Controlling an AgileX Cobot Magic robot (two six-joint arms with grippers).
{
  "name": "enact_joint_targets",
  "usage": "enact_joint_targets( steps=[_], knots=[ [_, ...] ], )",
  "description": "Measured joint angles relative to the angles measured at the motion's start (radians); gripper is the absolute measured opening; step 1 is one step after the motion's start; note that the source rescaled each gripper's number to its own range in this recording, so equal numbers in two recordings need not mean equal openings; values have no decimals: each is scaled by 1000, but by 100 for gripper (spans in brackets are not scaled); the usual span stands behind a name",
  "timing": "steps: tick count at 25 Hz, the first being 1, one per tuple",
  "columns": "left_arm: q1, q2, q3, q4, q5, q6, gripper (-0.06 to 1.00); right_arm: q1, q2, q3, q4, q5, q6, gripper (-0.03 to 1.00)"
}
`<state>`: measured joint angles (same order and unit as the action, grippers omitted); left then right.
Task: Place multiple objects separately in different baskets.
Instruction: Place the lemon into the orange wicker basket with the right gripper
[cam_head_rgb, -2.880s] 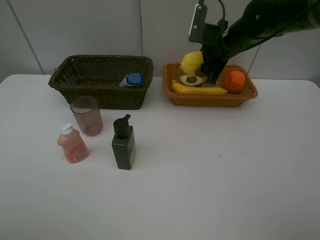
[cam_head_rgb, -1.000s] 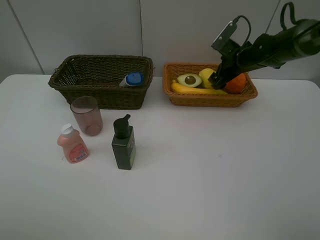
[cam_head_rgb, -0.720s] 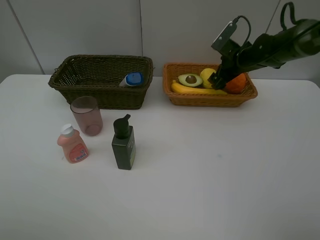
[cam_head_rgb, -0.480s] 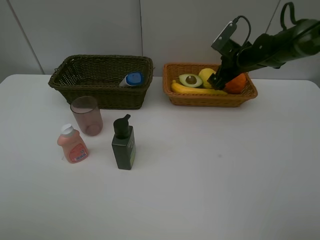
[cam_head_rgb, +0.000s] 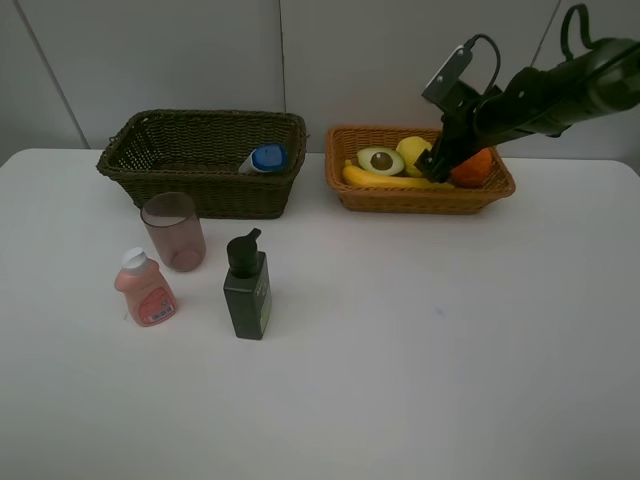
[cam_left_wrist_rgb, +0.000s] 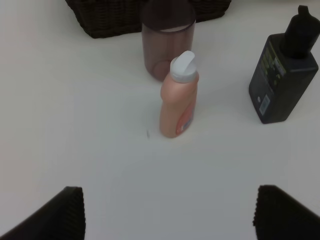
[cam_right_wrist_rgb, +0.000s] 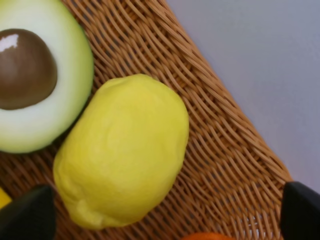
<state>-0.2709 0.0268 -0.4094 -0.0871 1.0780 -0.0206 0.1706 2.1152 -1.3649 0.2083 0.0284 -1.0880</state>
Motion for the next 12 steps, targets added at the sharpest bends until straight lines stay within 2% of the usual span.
enact_joint_targets(
  steps=[12],
  knots=[
    [0, 0, 0, 0, 0, 0, 90, 0, -1, 0, -4, 8, 0, 92]
  ],
)
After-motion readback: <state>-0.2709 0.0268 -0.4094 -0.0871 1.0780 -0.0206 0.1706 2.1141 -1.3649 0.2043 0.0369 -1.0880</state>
